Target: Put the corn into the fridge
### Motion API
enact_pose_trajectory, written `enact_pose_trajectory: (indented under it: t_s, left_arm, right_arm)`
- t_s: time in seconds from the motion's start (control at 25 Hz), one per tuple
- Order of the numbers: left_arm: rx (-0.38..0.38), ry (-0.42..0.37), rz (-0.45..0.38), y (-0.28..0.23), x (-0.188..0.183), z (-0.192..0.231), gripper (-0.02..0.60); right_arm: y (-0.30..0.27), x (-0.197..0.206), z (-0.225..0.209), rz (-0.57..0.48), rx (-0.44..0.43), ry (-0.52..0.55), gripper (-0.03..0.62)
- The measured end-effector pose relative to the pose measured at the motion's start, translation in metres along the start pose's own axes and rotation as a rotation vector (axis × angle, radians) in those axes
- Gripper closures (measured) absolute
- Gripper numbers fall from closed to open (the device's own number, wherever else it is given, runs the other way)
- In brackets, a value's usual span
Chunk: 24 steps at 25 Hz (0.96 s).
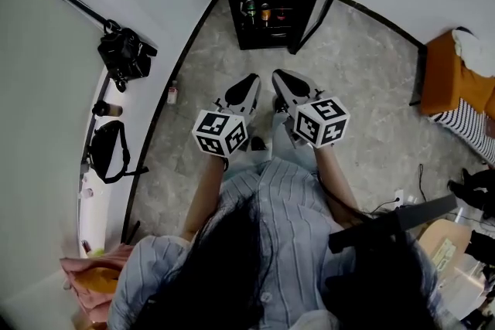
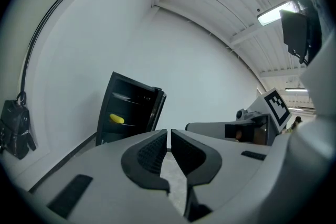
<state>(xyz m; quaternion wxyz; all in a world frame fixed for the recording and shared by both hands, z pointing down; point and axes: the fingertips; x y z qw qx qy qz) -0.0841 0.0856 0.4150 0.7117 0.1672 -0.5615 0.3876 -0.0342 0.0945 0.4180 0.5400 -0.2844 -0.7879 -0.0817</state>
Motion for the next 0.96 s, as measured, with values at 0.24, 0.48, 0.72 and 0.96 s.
enact_pose_trajectory:
  t_s: [0.24,0.48,0.72,0.96]
  left_arm:
    - [0.011,-0.02,0.005,-0.005,-0.002,-0.007,0.549]
    - [0.002,-0.033,0.009,0.0,-0.002,-0.002,0.549]
    - [-0.032,-0.004,0.002,0.009,-0.002,0.02,0.549]
    - [-0.076,0.038,-0.017,0.014,-0.006,0.044,0.549]
  right_arm:
    - [0.002,-0.002,-0.004,-0.01,-0.002,-0.023,0.572]
    - [-0.006,0.002,0.0,0.009,-0.012,-0.022,0.572]
    - [-0.022,0.009,0.008,0.043,-0.031,-0.011,0.572]
    - [-0.042,0.009,0.013,0.083,-0.055,0.02,0.572]
Point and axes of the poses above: the fingertips, and each gripper's own axes: y backward along the fingers, z to its left, x out of its underside, and after that the axes turned 7 degrees about -x, right-handed
